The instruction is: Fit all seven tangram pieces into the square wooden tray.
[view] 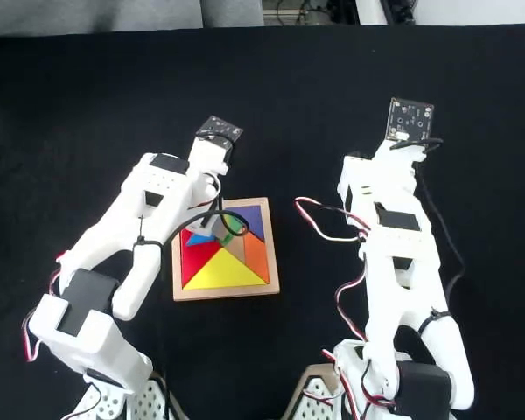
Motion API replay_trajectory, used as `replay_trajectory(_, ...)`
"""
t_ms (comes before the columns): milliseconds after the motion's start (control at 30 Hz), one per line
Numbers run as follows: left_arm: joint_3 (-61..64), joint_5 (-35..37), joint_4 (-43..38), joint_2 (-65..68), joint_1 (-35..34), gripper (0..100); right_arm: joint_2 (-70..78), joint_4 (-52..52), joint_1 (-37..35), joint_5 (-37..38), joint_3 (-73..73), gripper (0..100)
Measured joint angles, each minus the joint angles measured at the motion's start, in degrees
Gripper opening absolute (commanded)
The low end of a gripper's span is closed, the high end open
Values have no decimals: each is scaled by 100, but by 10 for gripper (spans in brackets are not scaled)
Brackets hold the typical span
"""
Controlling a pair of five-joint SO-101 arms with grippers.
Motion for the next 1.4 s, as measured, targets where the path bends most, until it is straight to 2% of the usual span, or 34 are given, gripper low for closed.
replay_trajectory(500,-9,0,0,26,-9,270,0,0,0,0,0,15)
replay_trajectory(767,-35,18,281,26,-9,270,0,0,0,0,0,15)
replay_trajectory(1033,-44,26,308,26,149,150,0,0,0,0,0,15)
replay_trajectory(1400,-97,9,352,18,185,145,0,0,0,0,0,15)
